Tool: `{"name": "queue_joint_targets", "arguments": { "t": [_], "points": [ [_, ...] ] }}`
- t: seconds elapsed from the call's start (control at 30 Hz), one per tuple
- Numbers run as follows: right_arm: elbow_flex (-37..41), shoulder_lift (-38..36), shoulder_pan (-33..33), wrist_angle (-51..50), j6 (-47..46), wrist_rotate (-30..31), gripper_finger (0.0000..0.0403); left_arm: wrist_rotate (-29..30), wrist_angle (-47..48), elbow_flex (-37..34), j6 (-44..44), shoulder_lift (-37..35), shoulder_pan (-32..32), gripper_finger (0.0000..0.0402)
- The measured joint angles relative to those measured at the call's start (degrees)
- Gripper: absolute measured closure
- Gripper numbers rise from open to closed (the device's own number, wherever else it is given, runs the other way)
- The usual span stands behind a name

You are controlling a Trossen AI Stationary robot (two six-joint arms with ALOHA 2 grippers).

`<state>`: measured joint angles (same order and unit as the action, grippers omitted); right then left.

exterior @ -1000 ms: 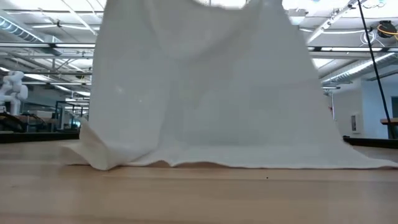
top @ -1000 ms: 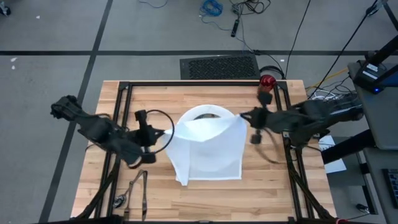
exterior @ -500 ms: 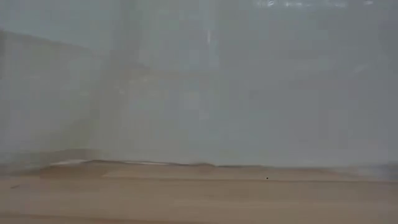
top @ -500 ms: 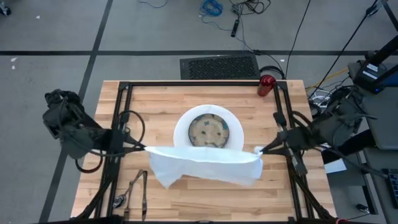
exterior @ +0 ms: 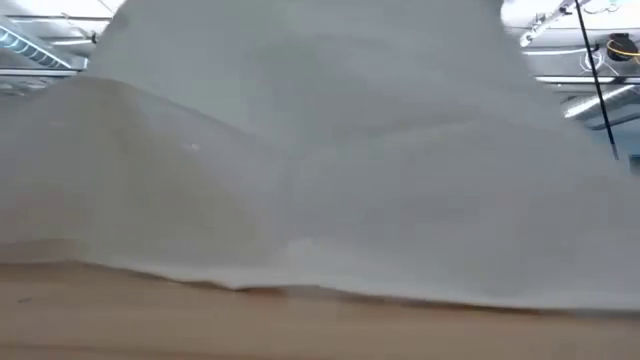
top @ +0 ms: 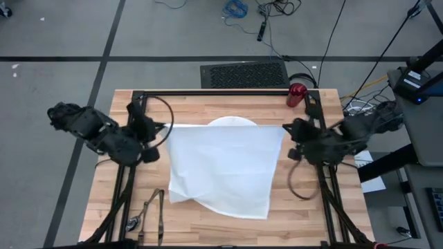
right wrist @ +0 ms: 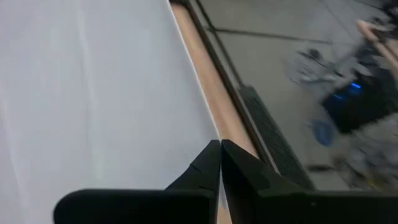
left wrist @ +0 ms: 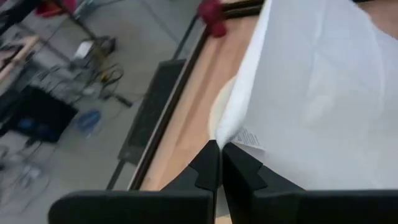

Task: Set table place
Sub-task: Fold the white napkin

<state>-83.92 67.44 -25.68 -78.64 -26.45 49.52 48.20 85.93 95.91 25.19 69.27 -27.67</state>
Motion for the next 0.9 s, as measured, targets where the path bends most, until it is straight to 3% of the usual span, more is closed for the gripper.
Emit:
{"name": "queue_joint_targets", "arguments": {
  "t": [0.17,0.33,0.43,0.7,0.9],
  "points": [
    [9.47,0.01,7.54,8.09,6.74,-0.01,0.0403,-1.56,-6.35,-9.21,-2.79,-0.02,8.79,0.0401],
    [16.6,0.02,15.31,17.68,14.47,0.02,0.0403,-9.67,-22.79,-20.54,-12.47,0.14,18.83,0.0401],
    [18.76,0.0,19.47,22.23,19.07,0.03,0.0403,-10.88,-31.67,-24.76,-20.04,1.13,23.78,0.0401],
    [16.09,-0.76,25.04,21.75,26.21,-0.19,0.0403,-10.45,-32.64,-21.55,-28.65,2.71,30.0,0.0401],
    [14.61,-2.38,24.98,22.46,26.0,-3.75,0.0403,-12.98,-32.28,-19.03,-26.88,0.28,29.91,0.0401]
  ]
}}
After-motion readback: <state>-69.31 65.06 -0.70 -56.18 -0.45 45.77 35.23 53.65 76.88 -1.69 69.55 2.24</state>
